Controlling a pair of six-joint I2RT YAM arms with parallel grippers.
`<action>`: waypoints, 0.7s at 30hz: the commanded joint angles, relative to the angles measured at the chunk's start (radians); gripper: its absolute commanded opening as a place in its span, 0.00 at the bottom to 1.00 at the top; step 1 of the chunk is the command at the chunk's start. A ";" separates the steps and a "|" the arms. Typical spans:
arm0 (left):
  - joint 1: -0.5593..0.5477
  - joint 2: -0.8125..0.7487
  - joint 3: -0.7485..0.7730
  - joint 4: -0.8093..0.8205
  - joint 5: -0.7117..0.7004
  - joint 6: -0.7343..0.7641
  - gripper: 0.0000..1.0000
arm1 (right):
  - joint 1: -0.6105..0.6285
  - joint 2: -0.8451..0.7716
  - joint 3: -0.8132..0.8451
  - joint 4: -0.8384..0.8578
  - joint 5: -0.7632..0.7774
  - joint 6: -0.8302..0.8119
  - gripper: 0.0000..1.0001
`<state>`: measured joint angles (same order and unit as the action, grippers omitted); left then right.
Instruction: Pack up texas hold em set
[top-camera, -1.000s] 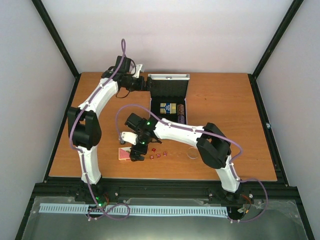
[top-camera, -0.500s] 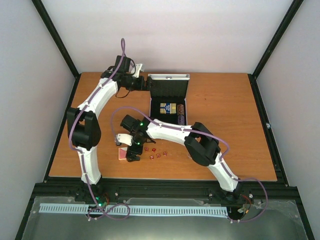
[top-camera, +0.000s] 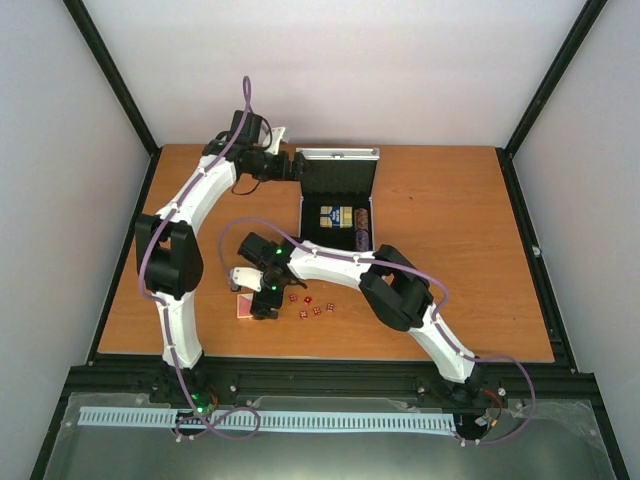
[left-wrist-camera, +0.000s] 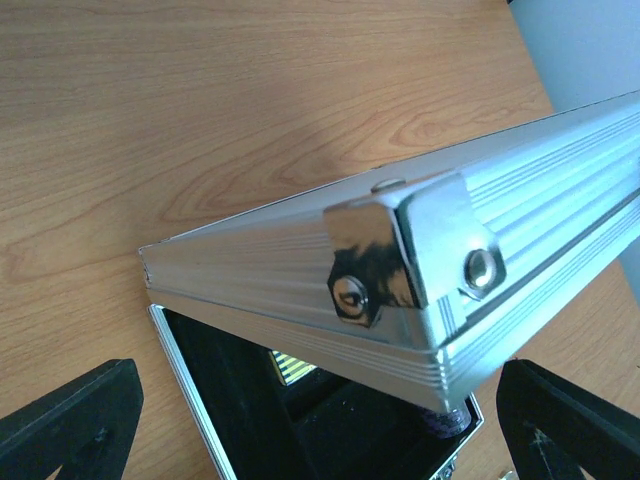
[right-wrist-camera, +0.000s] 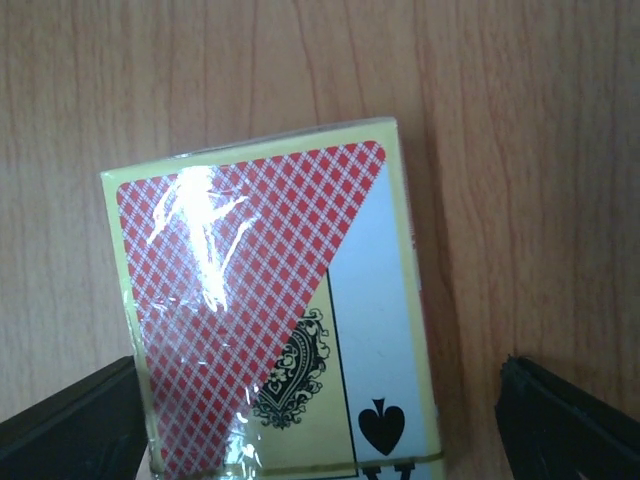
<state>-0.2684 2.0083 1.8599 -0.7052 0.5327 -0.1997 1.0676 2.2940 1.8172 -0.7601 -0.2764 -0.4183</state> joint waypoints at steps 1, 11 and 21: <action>0.006 0.012 0.044 -0.013 0.017 0.023 1.00 | 0.008 0.039 -0.008 -0.001 0.038 0.010 0.91; 0.007 0.010 0.045 -0.011 0.006 0.023 1.00 | 0.011 -0.049 -0.102 -0.030 -0.007 0.019 0.57; 0.008 0.001 0.041 -0.011 -0.005 0.023 1.00 | 0.011 -0.139 -0.104 -0.068 0.026 0.042 0.35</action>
<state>-0.2661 2.0098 1.8599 -0.7052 0.5282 -0.1932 1.0676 2.2139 1.6970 -0.7570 -0.2607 -0.3958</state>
